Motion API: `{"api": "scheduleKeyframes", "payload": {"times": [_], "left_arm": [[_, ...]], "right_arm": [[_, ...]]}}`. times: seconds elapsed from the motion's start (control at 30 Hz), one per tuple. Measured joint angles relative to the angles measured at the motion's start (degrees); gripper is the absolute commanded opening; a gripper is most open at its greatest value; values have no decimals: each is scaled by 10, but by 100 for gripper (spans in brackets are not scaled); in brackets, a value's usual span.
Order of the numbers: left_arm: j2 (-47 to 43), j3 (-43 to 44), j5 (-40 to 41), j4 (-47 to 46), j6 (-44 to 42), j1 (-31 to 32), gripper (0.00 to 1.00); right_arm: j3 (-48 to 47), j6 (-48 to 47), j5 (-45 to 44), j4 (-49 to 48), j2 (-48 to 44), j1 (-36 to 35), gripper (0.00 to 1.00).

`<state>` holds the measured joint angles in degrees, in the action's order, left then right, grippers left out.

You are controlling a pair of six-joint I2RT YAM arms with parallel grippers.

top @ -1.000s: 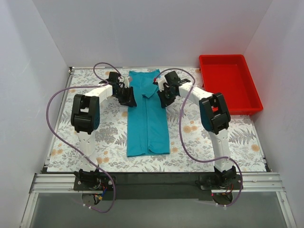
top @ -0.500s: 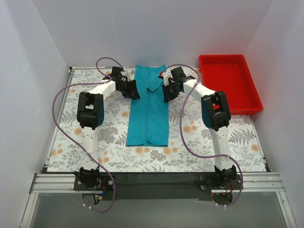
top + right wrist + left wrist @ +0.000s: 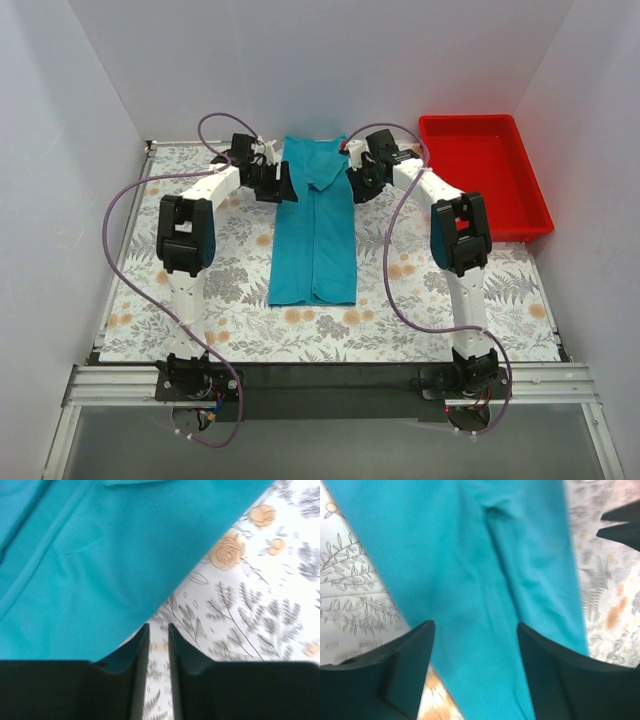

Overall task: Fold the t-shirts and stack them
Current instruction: Fold the tshirt

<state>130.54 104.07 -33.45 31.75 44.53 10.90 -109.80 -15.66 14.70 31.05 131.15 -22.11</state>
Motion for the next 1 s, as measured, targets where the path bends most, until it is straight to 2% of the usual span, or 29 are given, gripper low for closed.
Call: {"api": "scheduleKeyframes", "payload": {"times": [0.07,0.1,0.17,0.2,0.33,0.37,0.4,0.53,0.6,0.7,0.83,0.87,0.9,1.0], "left_arm": [[-43,-22,-3,1,-15,0,82],[-68,-33,-3,2,-21,0,83],[-142,-73,-5,-6,-43,0,84],[-185,-93,-5,-10,-54,-1,84],[-356,-159,-13,-49,-119,-1,85],[-392,-172,-16,-56,-137,-1,85],[-429,-193,-18,-72,-158,0,85],[-536,-280,-44,-59,-253,0,86],[-565,-332,-68,-27,-303,0,87],[-602,-441,-92,10,-372,1,87],[-648,-578,-103,43,-454,18,80],[-655,-603,-103,43,-473,28,79],[-660,-626,-102,41,-489,38,76],[-675,-690,-95,7,-521,63,72]], "right_arm": [[5,-11,6,11,-30,3,38],[13,-18,11,13,-55,4,45],[32,-30,20,21,-111,6,54],[42,-41,25,25,-147,6,66],[62,-88,57,24,-291,3,81],[67,-97,71,24,-323,2,93],[73,-106,90,20,-354,2,98],[149,-171,199,8,-465,-4,98],[209,-190,216,5,-511,-20,98],[306,-223,181,7,-543,-99,98],[450,-265,118,3,-530,-223,97],[484,-271,104,3,-521,-247,95],[511,-276,91,2,-510,-265,89],[550,-284,52,-6,-474,-296,79]]}}
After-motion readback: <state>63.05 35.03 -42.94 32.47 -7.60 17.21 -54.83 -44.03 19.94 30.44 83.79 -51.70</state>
